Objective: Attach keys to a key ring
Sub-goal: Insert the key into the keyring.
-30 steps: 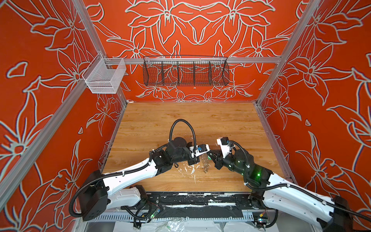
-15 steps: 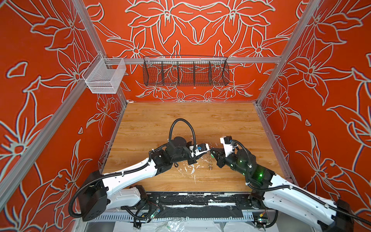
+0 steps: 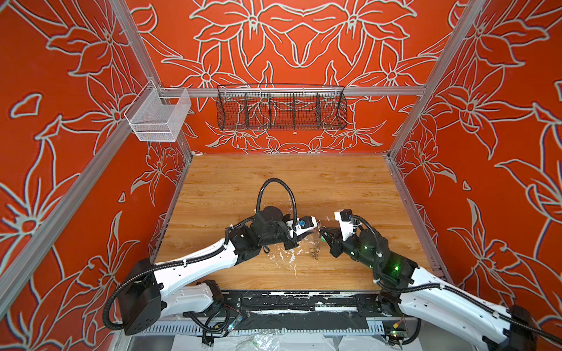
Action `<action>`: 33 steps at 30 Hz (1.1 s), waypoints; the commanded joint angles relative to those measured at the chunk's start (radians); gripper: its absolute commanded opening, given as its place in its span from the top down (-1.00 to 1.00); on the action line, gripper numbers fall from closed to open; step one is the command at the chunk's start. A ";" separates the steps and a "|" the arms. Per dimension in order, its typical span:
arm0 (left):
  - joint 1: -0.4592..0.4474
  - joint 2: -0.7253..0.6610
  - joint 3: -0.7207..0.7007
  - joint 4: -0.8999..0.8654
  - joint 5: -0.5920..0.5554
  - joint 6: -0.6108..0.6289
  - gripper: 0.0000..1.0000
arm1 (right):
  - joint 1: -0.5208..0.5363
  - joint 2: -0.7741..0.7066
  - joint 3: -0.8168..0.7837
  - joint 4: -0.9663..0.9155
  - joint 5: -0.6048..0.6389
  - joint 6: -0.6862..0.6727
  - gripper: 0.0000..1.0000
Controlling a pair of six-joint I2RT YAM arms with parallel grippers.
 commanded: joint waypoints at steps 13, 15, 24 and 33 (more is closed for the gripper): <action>-0.001 0.007 0.040 0.079 0.042 -0.006 0.30 | -0.001 0.026 0.052 0.023 0.099 -0.111 1.00; -0.002 0.055 0.093 0.054 0.031 0.002 0.30 | -0.001 -0.020 0.020 0.040 0.081 -0.096 1.00; -0.001 0.141 0.119 0.010 0.042 -0.026 0.37 | -0.002 -0.100 -0.040 0.071 0.072 -0.084 1.00; -0.021 0.080 0.142 -0.069 0.103 -0.064 0.39 | -0.002 -0.020 -0.052 0.137 0.048 -0.076 1.00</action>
